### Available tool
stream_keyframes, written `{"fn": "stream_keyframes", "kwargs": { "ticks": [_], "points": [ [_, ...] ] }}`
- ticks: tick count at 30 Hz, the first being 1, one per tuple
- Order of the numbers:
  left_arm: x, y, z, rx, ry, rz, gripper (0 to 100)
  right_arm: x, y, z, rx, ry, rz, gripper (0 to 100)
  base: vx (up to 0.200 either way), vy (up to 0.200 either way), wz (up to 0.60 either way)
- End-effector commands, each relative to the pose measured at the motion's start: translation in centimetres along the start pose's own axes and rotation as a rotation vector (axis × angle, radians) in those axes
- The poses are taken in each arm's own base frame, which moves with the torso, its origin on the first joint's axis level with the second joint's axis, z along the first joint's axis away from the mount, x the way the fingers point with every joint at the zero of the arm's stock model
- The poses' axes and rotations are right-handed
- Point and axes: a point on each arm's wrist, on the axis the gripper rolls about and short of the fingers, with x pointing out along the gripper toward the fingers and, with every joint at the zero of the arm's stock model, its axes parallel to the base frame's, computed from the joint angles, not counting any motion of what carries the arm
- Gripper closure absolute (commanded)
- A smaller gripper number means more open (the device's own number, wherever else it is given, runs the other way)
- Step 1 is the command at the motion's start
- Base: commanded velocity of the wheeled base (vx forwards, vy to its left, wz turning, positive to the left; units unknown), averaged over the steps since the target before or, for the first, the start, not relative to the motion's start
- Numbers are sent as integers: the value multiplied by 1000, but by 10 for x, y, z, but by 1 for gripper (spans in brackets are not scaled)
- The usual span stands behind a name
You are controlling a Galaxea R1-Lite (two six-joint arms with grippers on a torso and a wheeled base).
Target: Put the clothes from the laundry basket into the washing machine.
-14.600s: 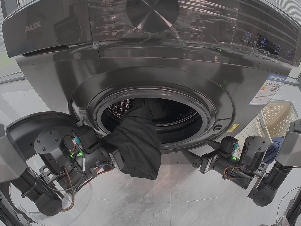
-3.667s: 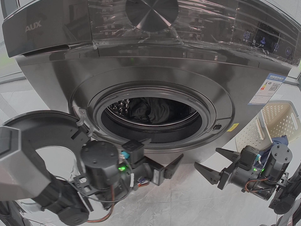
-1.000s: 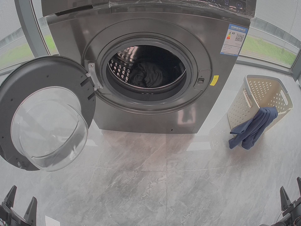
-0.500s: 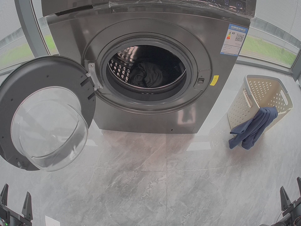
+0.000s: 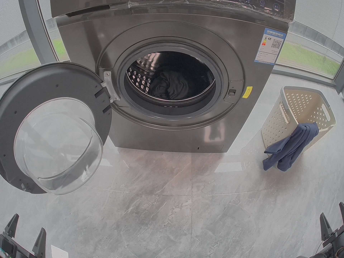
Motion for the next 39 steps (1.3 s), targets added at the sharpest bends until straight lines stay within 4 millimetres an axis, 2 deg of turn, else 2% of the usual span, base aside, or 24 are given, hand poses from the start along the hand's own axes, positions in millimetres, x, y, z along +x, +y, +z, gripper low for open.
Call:
{"fn": "stream_keyframes", "kwargs": {
  "ticks": [1,30,39],
  "points": [
    [1,0,-5,-1,9,1,0,0,0,-5,0,3,0,0,0,-200,0],
    [1,0,-5,-6,9,1,0,0,0,-5,0,3,0,0,0,-200,0],
    [0,0,-5,-4,7,1,0,0,0,-5,0,3,0,0,0,0,0]
  ]
}}
